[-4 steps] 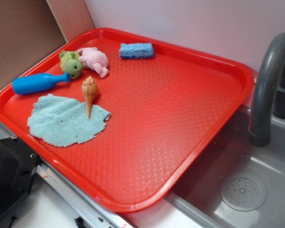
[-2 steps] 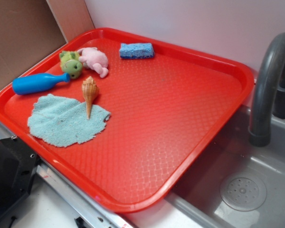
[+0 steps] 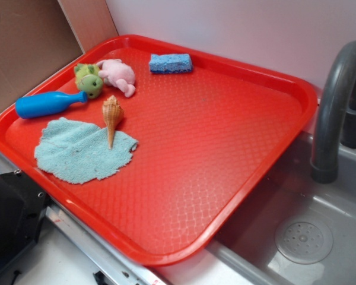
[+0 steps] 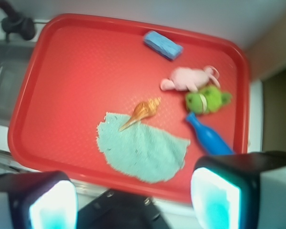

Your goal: Grab the blue bottle.

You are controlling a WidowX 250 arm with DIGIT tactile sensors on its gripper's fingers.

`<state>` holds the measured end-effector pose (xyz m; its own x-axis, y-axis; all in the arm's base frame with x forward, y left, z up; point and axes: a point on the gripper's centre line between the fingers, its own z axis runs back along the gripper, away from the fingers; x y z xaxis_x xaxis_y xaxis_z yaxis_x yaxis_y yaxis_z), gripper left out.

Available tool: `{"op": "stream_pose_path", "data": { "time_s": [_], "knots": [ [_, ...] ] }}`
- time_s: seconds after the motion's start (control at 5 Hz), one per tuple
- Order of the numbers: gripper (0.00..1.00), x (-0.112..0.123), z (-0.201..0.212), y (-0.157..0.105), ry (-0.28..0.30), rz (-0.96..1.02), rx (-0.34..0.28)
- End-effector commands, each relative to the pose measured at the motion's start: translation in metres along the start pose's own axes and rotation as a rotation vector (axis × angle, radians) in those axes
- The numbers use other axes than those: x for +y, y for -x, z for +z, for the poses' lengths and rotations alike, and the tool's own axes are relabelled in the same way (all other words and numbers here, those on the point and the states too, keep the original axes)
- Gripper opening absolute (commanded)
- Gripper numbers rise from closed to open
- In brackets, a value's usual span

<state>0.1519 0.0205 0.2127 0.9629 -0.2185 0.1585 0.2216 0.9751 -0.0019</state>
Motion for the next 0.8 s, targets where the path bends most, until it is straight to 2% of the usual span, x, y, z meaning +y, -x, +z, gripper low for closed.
{"op": "stream_pose_path", "data": {
  "time_s": [0.0,0.2,0.4,0.6],
  "knots": [
    [1.00,0.063,-0.052,-0.010,-0.043,-0.309,0.038],
    [1.00,0.078,-0.078,-0.003,-0.056,-0.397,0.075],
    [1.00,0.100,-0.104,0.005,-0.106,-0.406,0.149],
    [1.00,0.111,-0.119,0.007,-0.126,-0.398,0.196]
  ]
}}
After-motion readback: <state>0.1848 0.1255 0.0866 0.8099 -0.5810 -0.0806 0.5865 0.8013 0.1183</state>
